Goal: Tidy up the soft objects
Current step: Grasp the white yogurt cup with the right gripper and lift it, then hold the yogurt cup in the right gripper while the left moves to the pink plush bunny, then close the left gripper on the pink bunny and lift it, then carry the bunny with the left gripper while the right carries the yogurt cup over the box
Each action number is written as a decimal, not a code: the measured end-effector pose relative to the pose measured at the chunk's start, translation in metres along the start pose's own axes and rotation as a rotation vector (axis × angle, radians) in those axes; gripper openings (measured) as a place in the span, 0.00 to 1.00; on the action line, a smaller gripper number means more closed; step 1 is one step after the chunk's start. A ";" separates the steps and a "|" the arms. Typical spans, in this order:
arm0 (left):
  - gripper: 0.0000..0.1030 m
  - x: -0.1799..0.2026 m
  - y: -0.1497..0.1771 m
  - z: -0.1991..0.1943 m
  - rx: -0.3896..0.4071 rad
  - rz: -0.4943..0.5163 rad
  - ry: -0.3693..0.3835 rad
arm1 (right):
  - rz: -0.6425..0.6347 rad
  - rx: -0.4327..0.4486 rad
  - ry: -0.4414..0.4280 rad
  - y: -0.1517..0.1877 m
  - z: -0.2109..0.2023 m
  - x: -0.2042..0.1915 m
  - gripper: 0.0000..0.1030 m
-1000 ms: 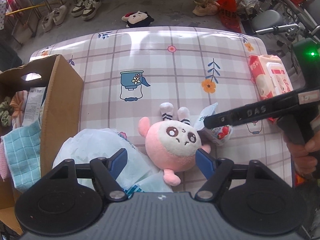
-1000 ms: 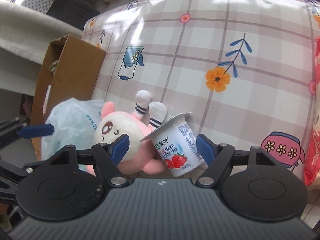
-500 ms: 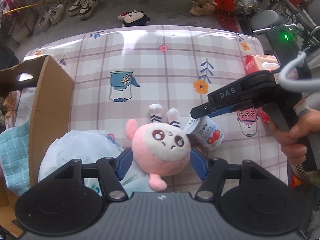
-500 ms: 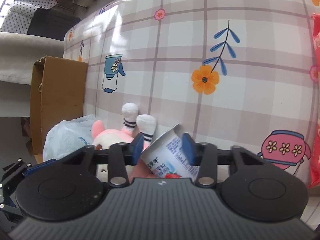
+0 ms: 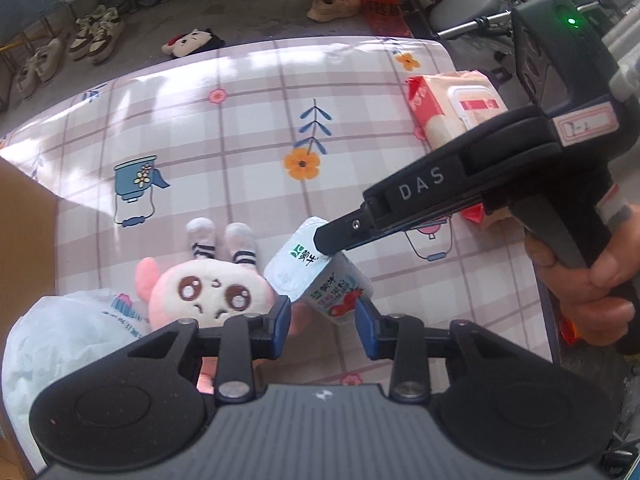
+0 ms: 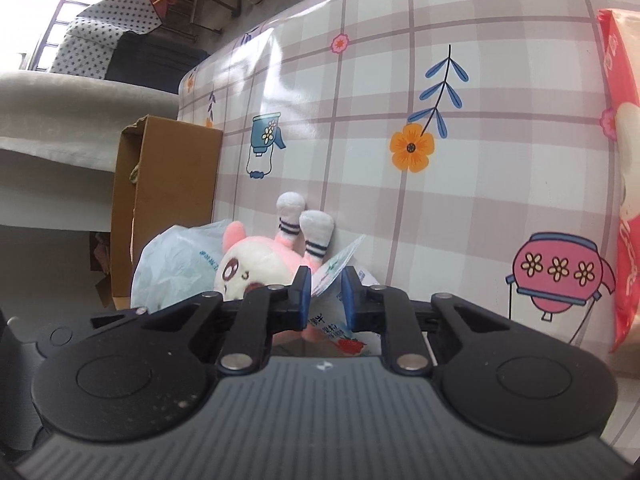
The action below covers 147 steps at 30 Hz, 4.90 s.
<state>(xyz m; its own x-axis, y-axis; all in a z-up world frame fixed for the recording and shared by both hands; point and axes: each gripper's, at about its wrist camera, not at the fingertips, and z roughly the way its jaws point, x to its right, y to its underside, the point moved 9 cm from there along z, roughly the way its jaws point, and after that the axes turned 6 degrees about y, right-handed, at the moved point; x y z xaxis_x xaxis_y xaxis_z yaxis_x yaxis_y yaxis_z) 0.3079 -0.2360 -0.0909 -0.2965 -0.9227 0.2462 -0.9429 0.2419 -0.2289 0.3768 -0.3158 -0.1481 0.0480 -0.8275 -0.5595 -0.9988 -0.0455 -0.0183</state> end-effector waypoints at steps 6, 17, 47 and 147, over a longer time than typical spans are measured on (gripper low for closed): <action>0.34 0.009 0.009 0.005 -0.029 0.018 0.038 | 0.008 -0.036 0.005 0.027 -0.011 0.008 0.14; 0.37 0.008 0.022 0.000 -0.060 0.026 0.048 | 0.081 -0.056 0.054 0.060 -0.017 0.027 0.28; 0.48 -0.049 0.043 -0.038 -0.052 -0.078 -0.040 | -0.172 -0.138 0.212 0.052 0.033 0.001 0.64; 0.69 -0.322 0.186 -0.256 0.140 -0.390 -0.389 | -0.093 -0.094 -0.213 0.092 0.060 -0.385 0.58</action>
<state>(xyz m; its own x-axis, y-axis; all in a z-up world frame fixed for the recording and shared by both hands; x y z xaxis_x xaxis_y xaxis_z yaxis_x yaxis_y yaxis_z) 0.1888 0.1826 0.0283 0.1724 -0.9848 -0.0217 -0.9343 -0.1565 -0.3202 0.2654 0.0326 0.0159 0.1262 -0.6812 -0.7212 -0.9844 -0.1761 -0.0059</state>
